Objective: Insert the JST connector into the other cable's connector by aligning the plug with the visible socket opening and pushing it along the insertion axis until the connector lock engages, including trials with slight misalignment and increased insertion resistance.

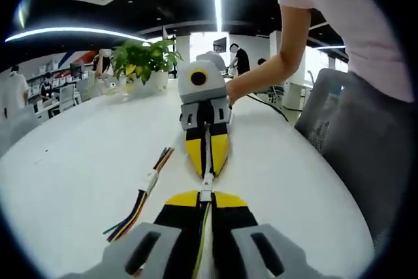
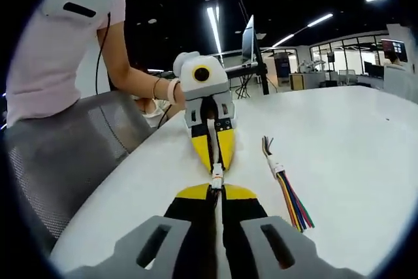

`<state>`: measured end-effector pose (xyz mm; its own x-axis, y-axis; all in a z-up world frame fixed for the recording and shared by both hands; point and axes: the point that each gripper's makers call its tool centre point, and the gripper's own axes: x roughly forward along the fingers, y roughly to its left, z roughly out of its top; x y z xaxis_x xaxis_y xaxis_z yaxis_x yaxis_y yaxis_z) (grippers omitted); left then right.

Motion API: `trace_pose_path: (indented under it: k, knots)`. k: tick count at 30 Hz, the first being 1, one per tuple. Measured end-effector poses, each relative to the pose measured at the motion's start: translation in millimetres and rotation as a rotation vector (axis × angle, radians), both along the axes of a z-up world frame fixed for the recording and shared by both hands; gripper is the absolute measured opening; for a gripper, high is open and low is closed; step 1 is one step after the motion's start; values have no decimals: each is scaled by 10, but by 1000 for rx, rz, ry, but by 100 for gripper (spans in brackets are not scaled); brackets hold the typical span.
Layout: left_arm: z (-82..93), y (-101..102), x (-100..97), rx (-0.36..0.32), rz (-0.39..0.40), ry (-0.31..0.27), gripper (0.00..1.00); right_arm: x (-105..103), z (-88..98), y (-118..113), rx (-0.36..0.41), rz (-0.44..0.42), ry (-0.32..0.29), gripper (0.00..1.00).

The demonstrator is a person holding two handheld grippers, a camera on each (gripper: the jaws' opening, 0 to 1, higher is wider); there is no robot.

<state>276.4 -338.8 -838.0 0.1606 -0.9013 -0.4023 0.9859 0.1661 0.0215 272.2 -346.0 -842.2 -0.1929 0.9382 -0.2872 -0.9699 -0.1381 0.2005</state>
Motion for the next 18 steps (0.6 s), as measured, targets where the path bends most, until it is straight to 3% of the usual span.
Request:
trace_pose_path:
  k: [18]
  knots:
    - [63,-61,31,-41,-26,10,0,53,59,10,47,-11,9,2]
